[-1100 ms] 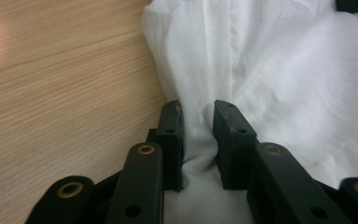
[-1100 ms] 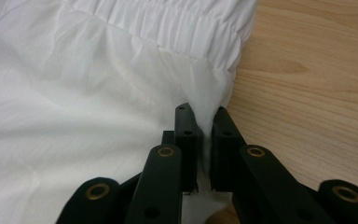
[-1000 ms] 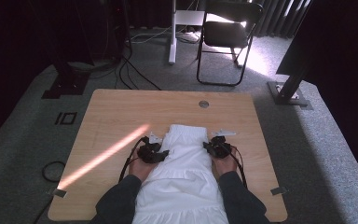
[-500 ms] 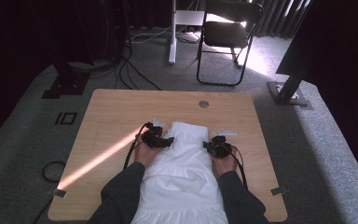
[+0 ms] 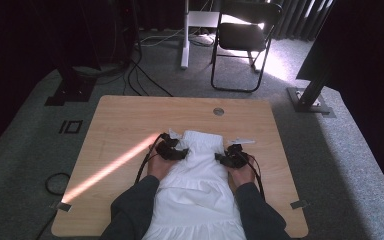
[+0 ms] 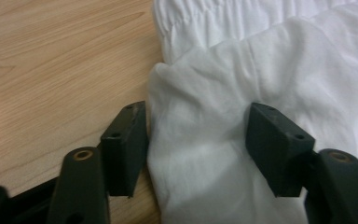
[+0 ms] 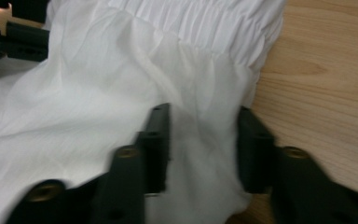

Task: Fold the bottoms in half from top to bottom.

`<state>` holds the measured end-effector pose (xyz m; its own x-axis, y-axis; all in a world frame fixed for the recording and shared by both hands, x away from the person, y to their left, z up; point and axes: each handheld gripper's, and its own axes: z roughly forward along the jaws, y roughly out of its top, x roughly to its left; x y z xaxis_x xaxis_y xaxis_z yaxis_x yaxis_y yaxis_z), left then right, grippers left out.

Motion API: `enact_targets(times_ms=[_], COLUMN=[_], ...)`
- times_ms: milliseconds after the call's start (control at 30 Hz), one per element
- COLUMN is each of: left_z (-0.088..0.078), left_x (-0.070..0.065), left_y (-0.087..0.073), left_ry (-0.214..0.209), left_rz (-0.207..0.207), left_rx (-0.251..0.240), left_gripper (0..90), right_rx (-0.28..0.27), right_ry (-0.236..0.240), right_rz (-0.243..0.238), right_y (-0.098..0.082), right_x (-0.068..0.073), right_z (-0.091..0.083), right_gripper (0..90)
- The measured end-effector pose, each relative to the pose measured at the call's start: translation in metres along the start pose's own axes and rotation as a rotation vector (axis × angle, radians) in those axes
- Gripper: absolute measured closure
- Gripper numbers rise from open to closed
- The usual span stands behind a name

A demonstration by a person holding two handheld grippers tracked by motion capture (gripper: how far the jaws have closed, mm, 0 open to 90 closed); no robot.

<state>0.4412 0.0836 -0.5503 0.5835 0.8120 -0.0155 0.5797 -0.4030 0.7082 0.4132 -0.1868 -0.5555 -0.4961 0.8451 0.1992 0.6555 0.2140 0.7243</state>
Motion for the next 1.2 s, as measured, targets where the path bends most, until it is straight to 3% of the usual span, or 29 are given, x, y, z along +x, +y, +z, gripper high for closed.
enact_targets(times_ms=[100,200,267,333,500,700,967,1200], left_z=[0.001,0.001,0.001,0.001,0.003,0.003,0.003,0.002], left_x=[-0.001,-0.001,0.0,0.0,0.0,0.0,0.001,0.009], left_y=[0.0,0.0,0.001,0.001,0.004,0.006,0.005,0.003], left_ry=[0.004,0.002,0.003,0.006,0.019,-0.014,-0.026,-0.085], left_rz=[0.008,0.009,0.009,0.002,-0.009,-0.025,-0.032,-0.104], left_rx=[-0.002,-0.001,0.0,-0.001,-0.001,0.006,0.001,-0.005], left_gripper=[41.2,41.3,41.5,42.7,48.9,68.2,71.1,81.2], right_rx=[-0.002,-0.011,0.018,0.03,0.03,0.031,0.03,0.029], right_ry=[-0.053,-0.039,-0.047,-0.069,-0.123,-0.124,-0.1,-0.071], right_rz=[-0.011,0.027,0.02,-0.002,-0.072,-0.069,-0.053,-0.031], right_y=[0.005,0.014,0.019,0.022,0.027,0.029,0.029,0.029], right_x=[-0.003,-0.009,-0.011,-0.01,-0.002,0.003,0.001,-0.001], right_z=[-0.002,0.001,0.008,0.015,0.023,0.026,0.026,0.026], right_gripper=[43.1,36.7,35.3,38.9,58.7,75.4,78.2,83.9])
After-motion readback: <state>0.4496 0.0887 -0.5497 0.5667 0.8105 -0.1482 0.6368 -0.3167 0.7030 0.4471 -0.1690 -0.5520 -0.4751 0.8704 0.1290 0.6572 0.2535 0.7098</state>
